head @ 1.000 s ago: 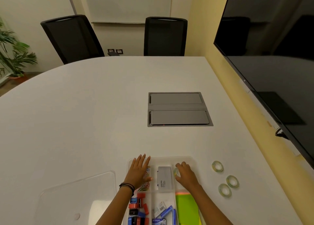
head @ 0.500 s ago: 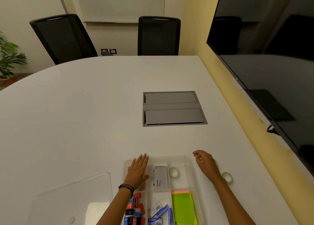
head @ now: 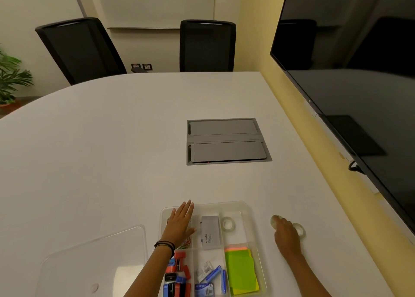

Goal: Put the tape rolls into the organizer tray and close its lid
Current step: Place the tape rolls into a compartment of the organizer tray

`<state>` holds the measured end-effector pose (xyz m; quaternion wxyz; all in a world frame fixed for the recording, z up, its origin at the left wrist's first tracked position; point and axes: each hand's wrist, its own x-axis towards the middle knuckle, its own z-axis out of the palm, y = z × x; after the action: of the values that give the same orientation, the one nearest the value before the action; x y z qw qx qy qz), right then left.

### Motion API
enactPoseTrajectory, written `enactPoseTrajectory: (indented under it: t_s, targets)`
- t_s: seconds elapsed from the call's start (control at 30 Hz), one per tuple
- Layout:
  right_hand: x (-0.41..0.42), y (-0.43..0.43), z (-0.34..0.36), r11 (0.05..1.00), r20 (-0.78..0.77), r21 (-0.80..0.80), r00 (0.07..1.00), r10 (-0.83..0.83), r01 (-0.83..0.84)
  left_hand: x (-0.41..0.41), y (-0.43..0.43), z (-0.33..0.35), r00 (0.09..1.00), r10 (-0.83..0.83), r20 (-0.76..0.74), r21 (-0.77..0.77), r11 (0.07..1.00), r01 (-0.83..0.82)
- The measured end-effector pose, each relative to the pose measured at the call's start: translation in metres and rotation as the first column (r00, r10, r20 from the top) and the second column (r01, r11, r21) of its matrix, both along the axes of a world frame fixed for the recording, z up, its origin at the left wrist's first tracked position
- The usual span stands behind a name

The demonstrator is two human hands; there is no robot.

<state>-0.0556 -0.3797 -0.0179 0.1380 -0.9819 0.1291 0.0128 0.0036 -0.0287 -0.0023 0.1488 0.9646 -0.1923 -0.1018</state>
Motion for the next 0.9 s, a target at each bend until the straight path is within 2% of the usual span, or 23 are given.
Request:
enactPoseTrajectory:
  t_s: [0.13, 0.27, 0.33, 0.4, 0.47, 0.57, 0.67, 0.77, 0.83, 0.9]
  targets:
    - [-0.011, 0.006, -0.006, 0.964, 0.047, -0.234, 0.989, 0.137, -0.122, -0.001, -0.001, -0.002, 1.000, 0.005, -0.005, -0.018, 1.000, -0.005]
    - [-0.012, 0.009, -0.020, 0.979, 0.011, -0.188, 0.997, 0.083, -0.079, 0.000, -0.002, -0.002, 1.000, 0.015, 0.012, 0.001, 1.000, -0.015]
    - [-0.011, 0.014, -0.011, 0.993, -0.024, -0.106, 0.999, 0.042, -0.044, 0.000, -0.002, -0.001, 1.000, 0.012, 0.022, 0.002, 1.000, -0.012]
    - [-0.005, 0.020, 0.004, 0.996, -0.013, 0.069, 0.998, -0.062, 0.063, 0.000, -0.002, -0.001, 1.000, 0.008, 0.013, -0.019, 1.000, -0.008]
    - [0.005, 0.026, 0.019, 0.924, -0.046, 0.285, 0.966, -0.253, 0.256, 0.000, -0.001, -0.001, 0.999, -0.020, -0.027, -0.003, 1.000, 0.020]
    - [0.023, 0.035, 0.044, 0.785, -0.040, 0.513, 0.924, -0.381, 0.347, 0.002, 0.000, -0.006, 0.998, -0.036, -0.047, 0.023, 0.999, 0.037]
    - [0.036, 0.048, 0.072, 0.697, -0.006, 0.672, 0.943, -0.332, 0.249, 0.001, -0.001, -0.003, 0.993, -0.004, -0.115, 0.035, 0.999, 0.008]
    - [0.044, 0.063, 0.089, 0.614, -0.009, 0.782, 0.987, -0.163, 0.108, 0.000, -0.003, 0.005, 0.994, -0.012, -0.108, 0.001, 1.000, 0.012]
    - [0.048, 0.075, 0.091, 0.611, -0.027, 0.790, 0.999, -0.042, 0.048, 0.000, -0.002, 0.003, 0.996, -0.005, -0.094, -0.001, 1.000, 0.005]
    - [0.049, 0.085, 0.088, 0.655, -0.057, 0.756, 0.997, 0.054, 0.008, 0.000, -0.002, 0.001, 0.999, -0.009, -0.053, -0.012, 1.000, 0.008]
